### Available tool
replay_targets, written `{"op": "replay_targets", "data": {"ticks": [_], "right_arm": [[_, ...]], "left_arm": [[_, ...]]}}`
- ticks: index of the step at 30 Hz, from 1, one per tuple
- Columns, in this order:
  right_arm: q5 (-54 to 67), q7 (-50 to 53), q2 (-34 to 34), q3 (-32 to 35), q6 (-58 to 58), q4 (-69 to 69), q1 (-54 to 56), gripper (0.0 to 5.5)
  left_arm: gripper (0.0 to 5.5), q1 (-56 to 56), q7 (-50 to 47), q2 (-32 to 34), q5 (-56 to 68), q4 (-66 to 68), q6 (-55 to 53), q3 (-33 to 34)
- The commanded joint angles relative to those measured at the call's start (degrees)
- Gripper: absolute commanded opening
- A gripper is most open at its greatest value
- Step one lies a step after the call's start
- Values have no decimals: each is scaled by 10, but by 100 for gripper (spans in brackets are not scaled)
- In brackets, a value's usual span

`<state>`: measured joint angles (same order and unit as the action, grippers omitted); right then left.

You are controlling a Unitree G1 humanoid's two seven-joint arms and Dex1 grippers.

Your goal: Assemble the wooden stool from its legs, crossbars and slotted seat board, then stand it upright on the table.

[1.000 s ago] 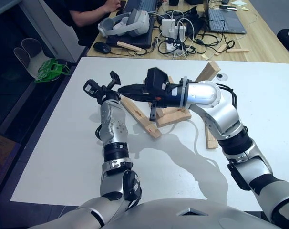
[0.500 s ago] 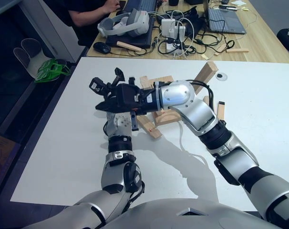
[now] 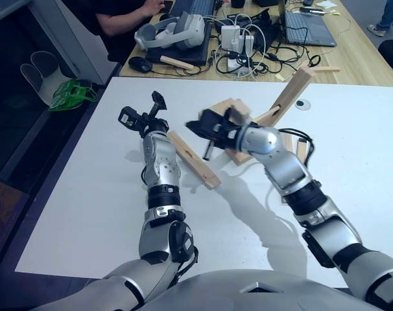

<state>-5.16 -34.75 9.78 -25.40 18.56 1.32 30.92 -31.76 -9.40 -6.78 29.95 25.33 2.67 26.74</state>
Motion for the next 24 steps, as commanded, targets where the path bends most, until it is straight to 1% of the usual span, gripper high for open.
{"op": "replay_targets", "data": {"ticks": [1,5,7,10,17,19,21,24], "right_arm": [[-25,48,25,41,48,-50,-39,3],[-42,143,24,120,51,-70,-52,3],[-49,183,24,149,40,-66,-55,3],[-62,240,24,183,23,-61,-57,3],[-83,378,9,267,39,-30,-44,3],[-79,412,31,307,29,16,-7,3],[-56,423,62,348,21,108,57,3],[6,383,70,384,44,250,150,3]], "left_arm": [[511,12,-7,4,3,-20,-17,-3],[511,12,-5,4,6,-24,-27,-3],[511,14,-6,3,7,-28,-29,-3],[511,17,-6,3,8,-34,-33,-4],[511,21,-4,5,11,-43,-45,-5],[511,21,-3,6,11,-43,-48,-5],[511,20,-2,8,10,-42,-50,-6],[511,19,-1,9,8,-41,-52,-9]]}}
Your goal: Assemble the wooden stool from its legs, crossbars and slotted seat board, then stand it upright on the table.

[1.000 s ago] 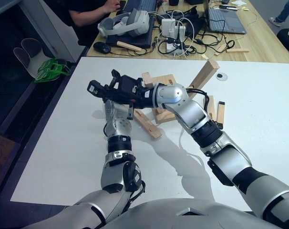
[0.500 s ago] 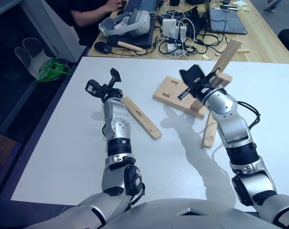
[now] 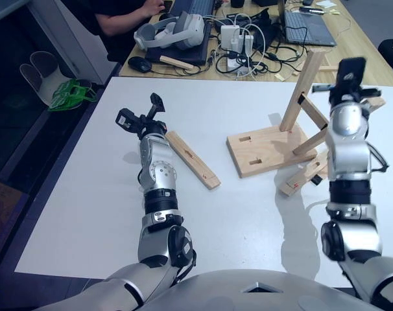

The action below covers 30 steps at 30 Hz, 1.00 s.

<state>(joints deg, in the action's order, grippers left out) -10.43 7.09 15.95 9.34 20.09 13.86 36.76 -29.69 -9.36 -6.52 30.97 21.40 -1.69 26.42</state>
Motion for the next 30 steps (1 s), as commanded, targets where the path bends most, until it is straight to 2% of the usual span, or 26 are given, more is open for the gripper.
{"op": "replay_targets", "data": {"ticks": [1,5,9,11,18,20,24,29,30], "right_arm": [[83,-61,2,44,47,174,121,3],[140,-157,-21,38,82,309,198,3],[146,-261,-44,-4,67,386,231,3],[146,-310,-57,-28,65,390,236,3],[165,-371,-84,-52,47,339,226,3],[184,-379,-90,-42,35,309,218,3],[242,-404,-92,-23,20,140,171,3],[233,-411,12,-26,59,-147,17,3],[226,-413,30,-27,59,-188,-22,21]], "left_arm": [[511,-2,-1,7,-2,-1,-9,-6],[511,-5,0,8,-3,4,-8,-10],[511,-7,-1,8,-5,7,-6,-13],[511,-8,-1,8,-6,9,-6,-14],[511,-9,-1,6,-6,11,-2,-15],[511,-8,-2,6,-6,10,-2,-15],[511,-4,-6,5,-8,4,-2,-16],[511,30,-24,16,-37,-72,-16,-35],[511,39,-26,20,-46,-91,-19,-41]]}}
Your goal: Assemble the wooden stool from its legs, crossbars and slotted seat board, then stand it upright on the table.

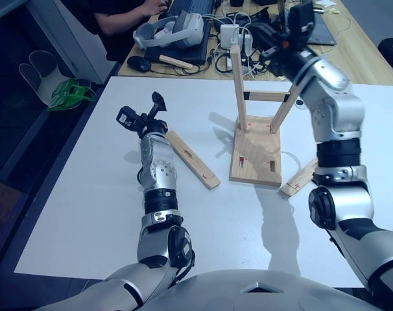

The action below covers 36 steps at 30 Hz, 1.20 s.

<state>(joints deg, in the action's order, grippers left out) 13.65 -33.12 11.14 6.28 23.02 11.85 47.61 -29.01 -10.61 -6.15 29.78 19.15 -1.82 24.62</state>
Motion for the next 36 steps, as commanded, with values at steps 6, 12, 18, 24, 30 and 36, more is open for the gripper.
{"op": "replay_targets", "data": {"ticks": [6,12,18,24,30,36], "right_arm": [[-97,41,134,123,-41,-356,-520,114],[-133,4,172,212,-244,-213,-778,225],[-102,-49,193,170,-227,-132,-788,333],[-69,-82,217,103,-71,-121,-732,429],[24,-130,229,51,110,-119,-682,503],[30,-133,218,11,112,18,-547,503]], "left_arm": [[511,69,-29,-10,-47,-156,-27,-50],[511,82,-8,-18,-79,-161,-3,-91],[511,81,-4,-17,-73,-162,-10,-91],[511,80,0,-10,-67,-165,-27,-91],[511,77,6,-4,-61,-165,-43,-91],[511,70,15,2,-63,-160,-58,-91]]}}
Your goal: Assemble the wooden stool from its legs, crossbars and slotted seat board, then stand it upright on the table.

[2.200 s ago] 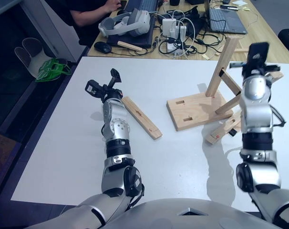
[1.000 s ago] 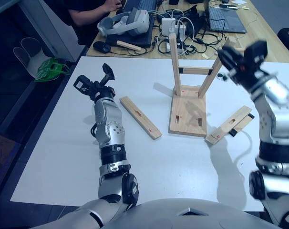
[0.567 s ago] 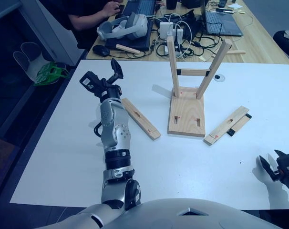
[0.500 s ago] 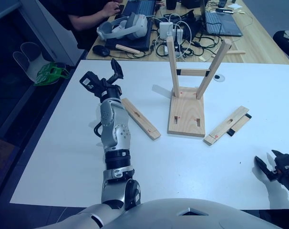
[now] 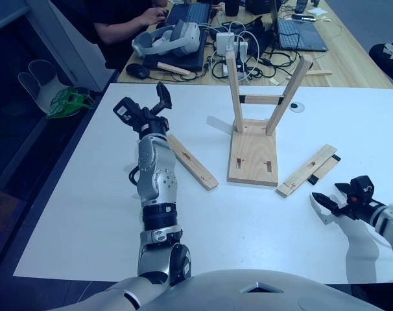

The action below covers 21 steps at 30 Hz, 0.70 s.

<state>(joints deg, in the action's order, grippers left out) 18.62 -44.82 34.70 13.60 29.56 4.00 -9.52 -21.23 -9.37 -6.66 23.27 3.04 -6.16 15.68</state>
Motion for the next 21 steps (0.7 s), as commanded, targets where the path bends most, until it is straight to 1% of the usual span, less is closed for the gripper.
{"op": "replay_targets", "data": {"ticks": [1,4,9,11,14,21], "right_arm": [[-28,-25,-13,-76,36,125,45,503],[-66,-34,1,-117,-9,193,93,503],[-117,-55,13,-180,-72,265,142,503],[-136,-53,17,-195,-102,294,156,503],[-154,-19,19,-196,-138,339,171,503],[-137,28,42,-155,-186,388,152,503]], "left_arm": [[511,-9,4,9,2,2,-17,-1],[511,-12,9,14,4,4,-26,2],[511,-15,13,21,5,7,-37,6],[511,-15,15,23,6,7,-41,7],[511,-15,16,25,7,8,-46,9],[511,-14,15,22,10,6,-50,11]]}}
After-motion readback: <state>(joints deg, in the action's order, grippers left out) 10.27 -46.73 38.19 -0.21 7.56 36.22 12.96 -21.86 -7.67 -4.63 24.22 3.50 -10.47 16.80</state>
